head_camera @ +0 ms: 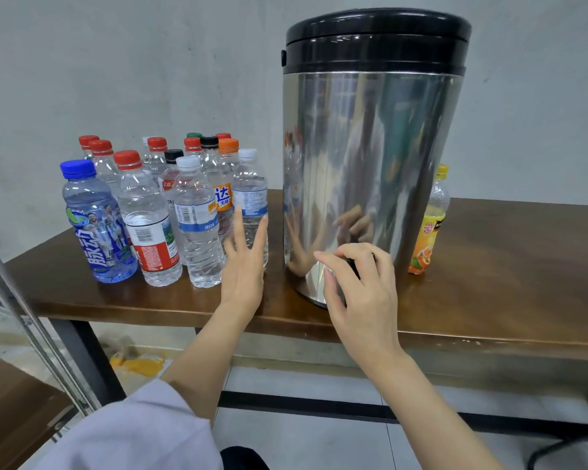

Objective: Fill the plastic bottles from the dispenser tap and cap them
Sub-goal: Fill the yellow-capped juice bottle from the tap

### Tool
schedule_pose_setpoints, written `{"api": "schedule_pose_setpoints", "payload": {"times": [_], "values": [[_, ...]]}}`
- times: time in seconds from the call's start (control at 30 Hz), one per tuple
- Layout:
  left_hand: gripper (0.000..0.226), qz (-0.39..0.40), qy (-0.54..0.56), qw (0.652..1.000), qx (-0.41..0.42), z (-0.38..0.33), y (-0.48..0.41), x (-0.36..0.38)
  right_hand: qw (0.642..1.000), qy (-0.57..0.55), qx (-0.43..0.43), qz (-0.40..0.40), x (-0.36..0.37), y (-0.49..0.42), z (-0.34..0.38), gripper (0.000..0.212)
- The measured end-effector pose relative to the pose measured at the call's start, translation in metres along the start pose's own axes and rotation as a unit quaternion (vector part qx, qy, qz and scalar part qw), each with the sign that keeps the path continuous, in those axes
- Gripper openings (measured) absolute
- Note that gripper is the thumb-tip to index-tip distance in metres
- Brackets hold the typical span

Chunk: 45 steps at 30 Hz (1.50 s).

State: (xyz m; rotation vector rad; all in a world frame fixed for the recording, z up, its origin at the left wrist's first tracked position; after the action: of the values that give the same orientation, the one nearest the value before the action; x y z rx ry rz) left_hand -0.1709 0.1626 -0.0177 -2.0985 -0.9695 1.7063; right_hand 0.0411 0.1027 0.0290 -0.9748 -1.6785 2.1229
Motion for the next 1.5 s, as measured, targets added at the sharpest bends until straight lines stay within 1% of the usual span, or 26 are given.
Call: {"api": "schedule_pose_setpoints", "payload": {"times": [0.1, 0.2, 0.27, 0.37, 0.43, 0.5, 0.6, 0.7, 0.87, 0.93, 1.0, 1.1, 1.2, 1.27, 1.37, 1.5], "values": [[0.113, -0.002, 0.01, 1.0, 0.006, -0.002, 0.001, -0.004, 1.0, -0.003, 0.0, 0.006, -0.001, 0.0, 0.0, 0.024], [0.089, -0.005, 0.046, 0.999, 0.001, -0.006, 0.009, -0.014, 1.0, -0.015, -0.003, 0.023, -0.004, 0.0, 0.0, 0.026], [0.071, -0.032, 0.064, 0.997, 0.005, -0.009, 0.015, -0.026, 0.999, -0.026, -0.008, 0.035, -0.007, 0.0, 0.001, 0.028], [0.044, -0.079, 0.106, 0.989, 0.061, -0.02, 0.029, -0.046, 0.998, -0.039, -0.009, 0.048, -0.014, 0.003, -0.001, 0.033], [0.032, -0.111, 0.155, 0.978, 0.081, -0.032, 0.041, -0.064, 0.998, -0.039, -0.004, 0.057, -0.021, 0.008, -0.005, 0.043], [0.03, -0.145, 0.206, 0.963, 0.095, -0.048, 0.05, -0.086, 0.997, -0.039, 0.0, 0.062, -0.031, 0.013, -0.011, 0.051], [0.031, -0.179, 0.256, 0.943, 0.115, -0.077, 0.06, -0.118, 0.997, -0.038, 0.018, 0.068, -0.048, 0.018, -0.025, 0.049], [0.028, -0.189, 0.289, 0.928, 0.142, -0.111, 0.069, -0.144, 0.996, -0.034, 0.044, 0.066, -0.065, 0.021, -0.045, 0.048], [0.024, -0.197, 0.304, 0.905, 0.224, -0.175, 0.089, -0.157, 0.994, -0.018, 0.087, 0.06, -0.09, 0.022, -0.087, 0.049], [0.024, -0.182, 0.304, 0.901, 0.25, -0.2, 0.094, -0.148, 0.993, -0.006, 0.101, 0.06, -0.095, 0.024, -0.107, 0.049], [0.024, -0.142, 0.305, 0.905, 0.261, -0.22, 0.099, -0.129, 0.989, -0.002, 0.127, 0.077, -0.097, 0.027, -0.128, 0.051], [0.025, -0.066, 0.312, 0.916, 0.244, -0.235, 0.105, -0.088, 0.974, 0.003, 0.191, 0.124, -0.096, 0.031, -0.162, 0.057], [0.035, 0.008, 0.299, 0.93, 0.212, -0.239, 0.109, -0.044, 0.957, 0.002, 0.242, 0.163, -0.091, 0.033, -0.193, 0.062], [0.038, 0.046, 0.274, 0.94, 0.198, -0.24, 0.11, -0.017, 0.946, -0.017, 0.268, 0.183, -0.086, 0.03, -0.211, 0.063], [0.03, 0.091, 0.239, 0.949, 0.184, -0.244, 0.103, 0.013, 0.934, -0.06, 0.292, 0.199, -0.073, 0.017, -0.23, 0.065], [0.032, 0.121, 0.206, 0.954, 0.182, -0.255, 0.085, 0.037, 0.911, -0.135, 0.318, 0.224, -0.043, -0.015, -0.248, 0.073]]}}
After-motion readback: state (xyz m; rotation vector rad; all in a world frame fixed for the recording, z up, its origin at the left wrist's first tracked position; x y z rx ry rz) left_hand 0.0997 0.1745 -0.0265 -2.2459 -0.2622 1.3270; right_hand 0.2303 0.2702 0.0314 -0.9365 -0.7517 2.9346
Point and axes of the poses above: each hand's wrist, its own y-axis away from the middle knuckle, its own x-axis out of the palm, z = x × y, the point moved 4 cm from there along -y, towards the middle knuckle, and after that the axes turned 3 degrees about y, right-handed, at the moved point
